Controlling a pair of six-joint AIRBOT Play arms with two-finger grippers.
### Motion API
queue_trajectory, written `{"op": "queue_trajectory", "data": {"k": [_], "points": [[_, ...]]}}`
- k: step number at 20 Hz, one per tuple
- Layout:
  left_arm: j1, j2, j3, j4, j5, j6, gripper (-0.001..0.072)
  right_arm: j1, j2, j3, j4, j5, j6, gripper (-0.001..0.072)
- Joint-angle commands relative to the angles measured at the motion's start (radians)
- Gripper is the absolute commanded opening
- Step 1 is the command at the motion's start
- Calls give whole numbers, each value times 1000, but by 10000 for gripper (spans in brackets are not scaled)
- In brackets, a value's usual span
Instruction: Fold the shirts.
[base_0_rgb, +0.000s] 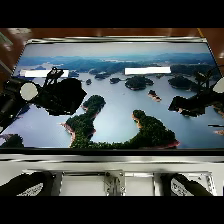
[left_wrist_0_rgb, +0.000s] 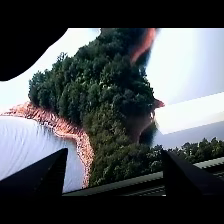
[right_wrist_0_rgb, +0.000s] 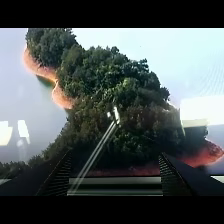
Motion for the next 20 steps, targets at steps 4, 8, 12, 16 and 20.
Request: {"op": "queue_trajectory", "data": {"k": [4,8,12,16,20], "points": [[0,0,0,0,0,0,700,1,-1,1,0,0,0,667],[0,0,0,0,0,0,700,1,-1,1,0,0,0,667],[0,0,0,0,0,0,700,1,-1,1,0,0,0,667],[0,0,-1,-1,5,-4,700,1,-1,1,0,0,0,667],[-2,-19,-1,-27,95,-3,699,1,-1,1,9,-75,0,667]]}}
